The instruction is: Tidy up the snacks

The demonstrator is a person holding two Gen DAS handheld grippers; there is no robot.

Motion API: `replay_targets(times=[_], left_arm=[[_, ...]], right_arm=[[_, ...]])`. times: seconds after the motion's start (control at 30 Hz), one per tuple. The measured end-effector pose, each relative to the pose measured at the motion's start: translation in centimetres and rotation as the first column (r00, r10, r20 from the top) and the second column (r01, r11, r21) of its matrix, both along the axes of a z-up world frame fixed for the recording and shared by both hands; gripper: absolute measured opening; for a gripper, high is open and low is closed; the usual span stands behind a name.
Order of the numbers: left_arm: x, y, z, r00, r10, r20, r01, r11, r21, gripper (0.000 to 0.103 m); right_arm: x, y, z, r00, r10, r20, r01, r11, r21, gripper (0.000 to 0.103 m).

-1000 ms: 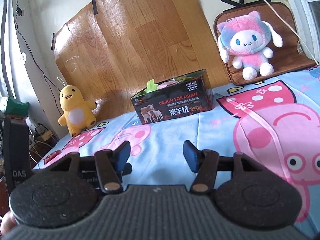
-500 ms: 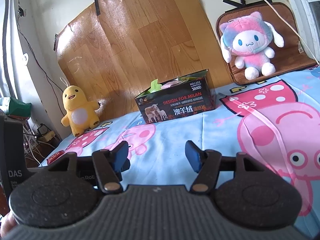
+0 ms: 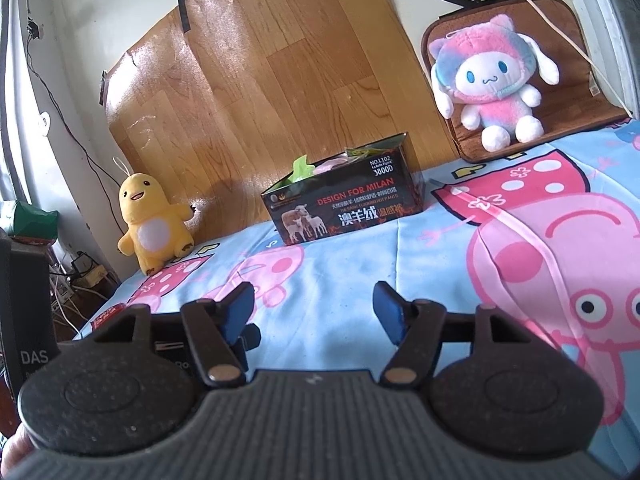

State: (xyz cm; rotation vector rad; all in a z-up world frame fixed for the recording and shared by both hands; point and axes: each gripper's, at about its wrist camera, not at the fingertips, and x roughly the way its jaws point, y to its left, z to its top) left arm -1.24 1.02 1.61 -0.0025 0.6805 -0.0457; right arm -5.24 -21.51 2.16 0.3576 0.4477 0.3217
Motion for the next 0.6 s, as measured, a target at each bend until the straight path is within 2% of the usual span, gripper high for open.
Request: replay_targets(times=[0.37,0.6], left_arm=[[0.9,-0.4,-1.0,0.996,0.053,-0.071,-0.048,0.997,0.065,0.103],[1.0,-0.4,-1.1,0.995,0.079,-0.057,-0.074,0.993,0.089,0.103]], right_arm=[[0.3,-0.3,-0.6,0.999,-0.032,-0.033,0.032,0.999,0.003,0.077],[0.3,-0.6,-0.8,0.998,-0.047,-0.041,0.047,0.999,0.014,0.079]])
